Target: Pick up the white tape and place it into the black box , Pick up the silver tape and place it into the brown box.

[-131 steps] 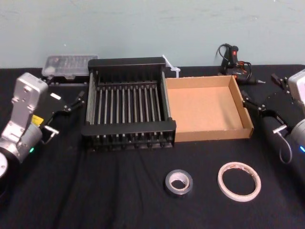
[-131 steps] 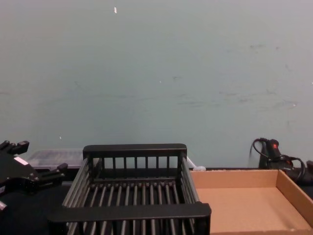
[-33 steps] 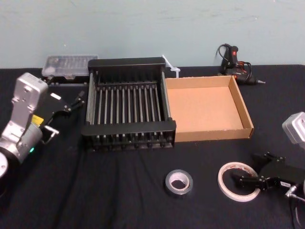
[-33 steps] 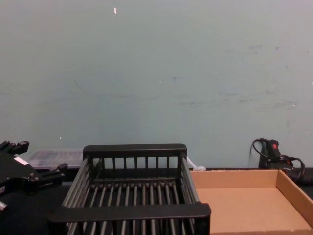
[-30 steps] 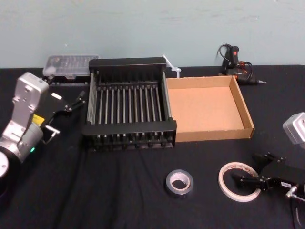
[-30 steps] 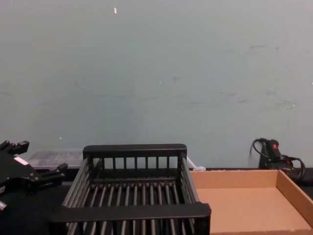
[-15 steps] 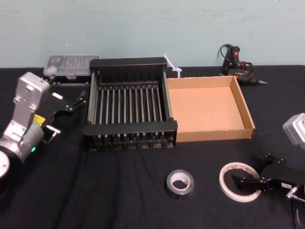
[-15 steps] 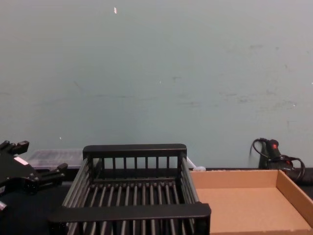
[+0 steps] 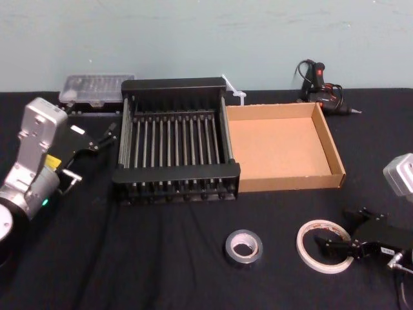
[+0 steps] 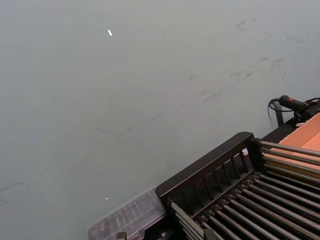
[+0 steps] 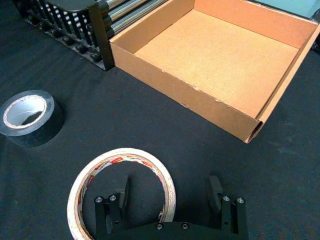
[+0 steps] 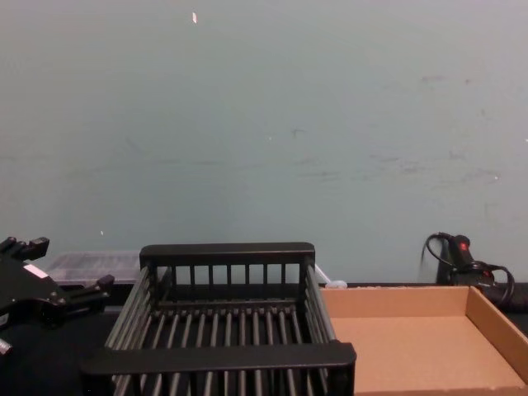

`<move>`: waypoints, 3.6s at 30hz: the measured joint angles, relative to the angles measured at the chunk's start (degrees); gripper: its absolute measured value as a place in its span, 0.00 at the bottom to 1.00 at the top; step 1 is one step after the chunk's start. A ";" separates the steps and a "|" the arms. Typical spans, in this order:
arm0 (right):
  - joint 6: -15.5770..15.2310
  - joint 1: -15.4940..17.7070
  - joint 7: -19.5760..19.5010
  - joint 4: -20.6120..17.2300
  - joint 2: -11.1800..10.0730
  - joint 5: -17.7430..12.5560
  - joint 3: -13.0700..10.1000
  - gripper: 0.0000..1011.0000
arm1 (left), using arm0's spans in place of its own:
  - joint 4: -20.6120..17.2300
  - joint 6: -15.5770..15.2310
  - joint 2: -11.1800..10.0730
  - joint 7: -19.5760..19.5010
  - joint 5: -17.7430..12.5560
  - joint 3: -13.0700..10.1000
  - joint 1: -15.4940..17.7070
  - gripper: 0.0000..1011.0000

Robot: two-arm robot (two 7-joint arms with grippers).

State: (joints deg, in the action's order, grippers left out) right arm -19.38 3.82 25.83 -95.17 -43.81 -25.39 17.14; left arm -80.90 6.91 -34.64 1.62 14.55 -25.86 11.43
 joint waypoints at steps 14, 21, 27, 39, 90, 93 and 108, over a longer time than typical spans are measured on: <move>0.05 0.04 0.01 0.00 0.00 0.06 -0.04 0.98 | 0.00 0.00 0.00 0.00 0.00 0.00 0.00 0.99; 0.05 0.04 0.01 -0.03 0.00 0.06 -0.04 0.85 | 0.00 0.00 0.00 0.00 0.00 0.00 0.00 0.99; 0.04 0.04 0.01 -0.04 0.00 0.06 -0.04 0.69 | 0.00 0.00 0.00 0.00 0.00 0.00 0.00 0.99; 0.04 0.04 0.01 -0.05 0.00 0.06 -0.04 0.27 | 0.00 0.00 0.00 0.00 0.00 0.00 0.00 0.99; 1.34 -5.46 -3.18 -0.03 2.22 -2.27 -3.08 0.09 | 0.00 0.00 0.00 0.00 0.00 0.00 0.00 0.99; 1.69 -7.00 -3.32 0.74 2.99 -1.46 -2.60 0.09 | 0.00 0.00 0.00 0.00 0.00 0.00 0.00 0.99; 2.89 -14.70 -2.49 4.90 7.44 2.71 0.79 0.09 | 0.00 0.00 0.00 0.00 0.00 0.00 0.00 0.99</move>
State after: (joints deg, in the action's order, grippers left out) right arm -16.50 -10.88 23.34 -90.27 -36.36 -22.68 17.93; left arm -80.90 6.91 -34.64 1.62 14.55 -25.86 11.43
